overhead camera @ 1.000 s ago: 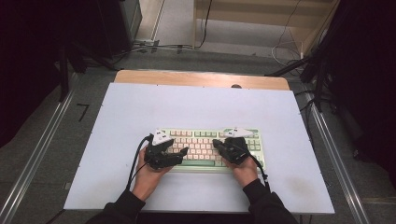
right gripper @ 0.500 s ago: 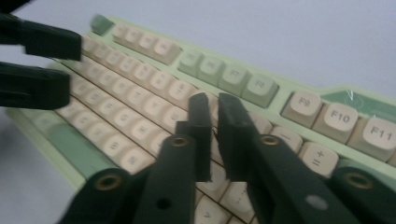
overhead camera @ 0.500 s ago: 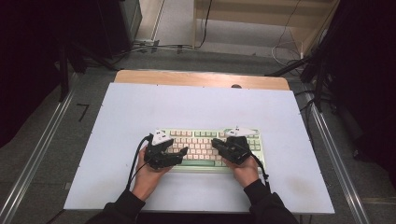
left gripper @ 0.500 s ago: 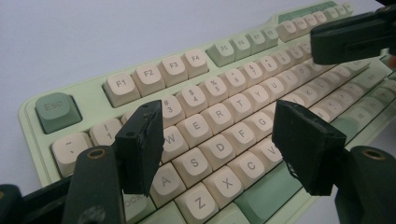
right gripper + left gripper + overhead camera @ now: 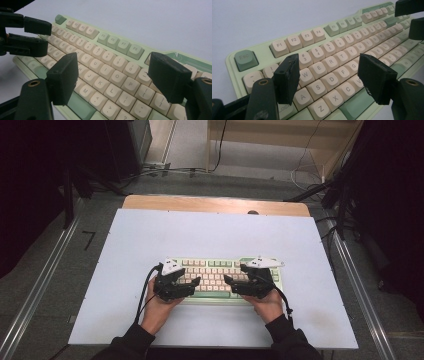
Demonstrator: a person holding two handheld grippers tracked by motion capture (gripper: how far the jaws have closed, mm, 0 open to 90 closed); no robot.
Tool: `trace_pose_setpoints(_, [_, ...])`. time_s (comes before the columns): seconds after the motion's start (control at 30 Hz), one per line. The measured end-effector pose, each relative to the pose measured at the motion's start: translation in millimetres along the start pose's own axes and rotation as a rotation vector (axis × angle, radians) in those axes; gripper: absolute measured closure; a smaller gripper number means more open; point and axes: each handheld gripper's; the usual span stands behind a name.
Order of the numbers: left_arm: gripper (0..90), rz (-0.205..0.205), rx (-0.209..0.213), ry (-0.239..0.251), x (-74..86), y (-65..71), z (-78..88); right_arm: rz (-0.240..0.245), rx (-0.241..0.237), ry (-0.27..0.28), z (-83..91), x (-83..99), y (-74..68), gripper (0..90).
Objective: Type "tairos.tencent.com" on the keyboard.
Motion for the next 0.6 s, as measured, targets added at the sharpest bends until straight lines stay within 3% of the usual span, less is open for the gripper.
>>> trace_pose_setpoints(0.2, [34.3, 0.007, -0.006, 0.008, -0.5, -0.8, 0.9, 0.013, -0.01, -0.008, 1.5, 0.1, -3.6, 22.8])
trace_pose_setpoints(0.33, [34.3, 0.006, -0.011, 0.007, -0.4, -0.7, 0.6, 0.032, -0.01, -0.004, 2.6, 0.0, -7.6, 28.5])
trace_pose_setpoints(0.4, [34.3, 0.008, -0.009, 0.007, -0.3, -0.5, 0.5, 0.048, -0.008, -0.004, 2.5, 0.5, -10.5, 39.5])
trace_pose_setpoints(0.5, [34.3, 0.007, -0.01, 0.009, -0.3, -0.9, 0.7, 0.048, -0.008, 0.013, 3.3, 2.4, -13.8, 64.3])
trace_pose_setpoints(0.6, [34.3, 0.008, -0.01, 0.008, -0.4, -1.4, 0.6, 0.057, -0.023, 0.02, 2.7, 3.4, -15.4, 80.8])
Point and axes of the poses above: each handheld gripper's, and its own axes: z roughly backward along the jaws, x roughly out of its underside, y roughly to its right, and after that the axes turned 14 degrees about z, right-handed
